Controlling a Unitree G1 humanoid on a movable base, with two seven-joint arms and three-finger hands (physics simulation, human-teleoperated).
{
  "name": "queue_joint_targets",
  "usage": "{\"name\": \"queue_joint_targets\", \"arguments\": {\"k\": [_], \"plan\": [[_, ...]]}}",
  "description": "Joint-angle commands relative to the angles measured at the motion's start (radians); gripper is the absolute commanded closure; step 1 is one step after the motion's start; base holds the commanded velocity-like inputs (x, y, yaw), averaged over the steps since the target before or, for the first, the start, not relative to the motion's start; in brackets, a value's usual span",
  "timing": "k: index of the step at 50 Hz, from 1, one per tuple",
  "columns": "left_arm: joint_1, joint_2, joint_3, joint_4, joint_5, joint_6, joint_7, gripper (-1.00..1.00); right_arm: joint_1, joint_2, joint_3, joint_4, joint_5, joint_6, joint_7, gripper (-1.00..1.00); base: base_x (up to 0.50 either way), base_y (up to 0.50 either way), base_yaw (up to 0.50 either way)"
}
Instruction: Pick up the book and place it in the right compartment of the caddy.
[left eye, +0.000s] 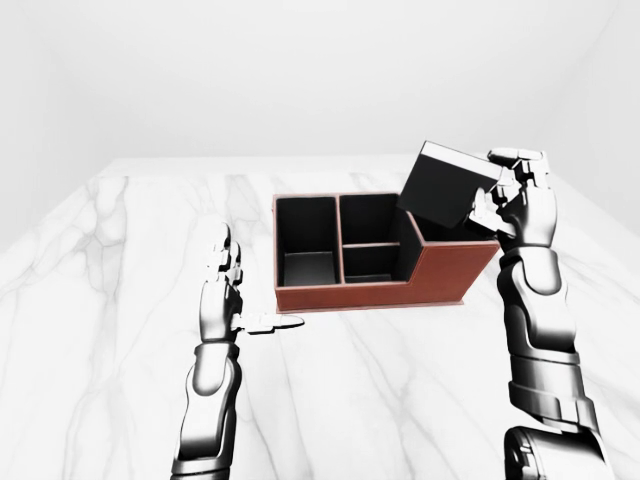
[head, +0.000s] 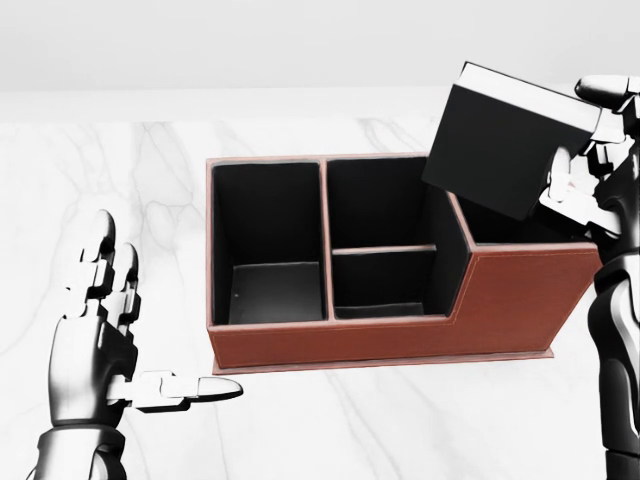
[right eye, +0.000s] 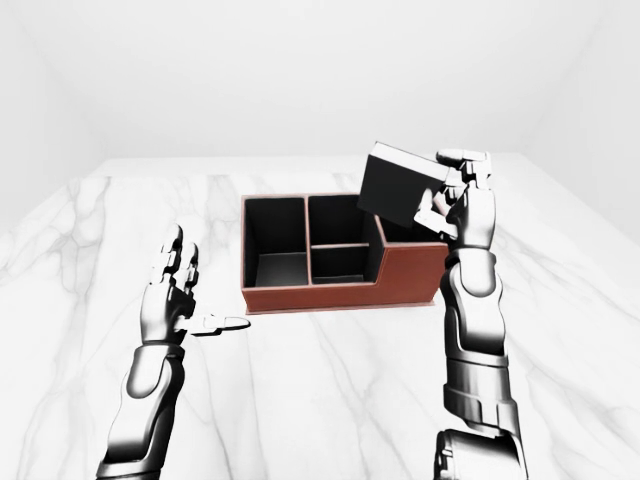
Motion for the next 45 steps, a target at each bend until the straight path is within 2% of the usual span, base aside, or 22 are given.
{"name": "queue_joint_targets", "arguments": {"k": [1, 16, 45], "plan": [[0.001, 0.000, 0.005, 0.012, 0.001, 0.000, 0.004, -1.00, -0.014, -0.015, -0.014, -0.017, 0.042, 0.000, -0.018, 1.00, 0.00, 0.00, 0.00], [0.002, -0.001, 0.005, 0.007, 0.001, 0.000, 0.005, -1.00, -0.048, -0.068, -0.051, -0.075, 0.082, 0.000, -0.025, 1.00, 0.00, 0.00, 0.00], [-0.003, 0.000, 0.005, 0.020, 0.003, 0.000, 0.003, -1.00, -0.108, -0.118, -0.043, 0.204, 0.056, 0.000, -0.004, 1.00, 0.00, 0.00, 0.00]]}}
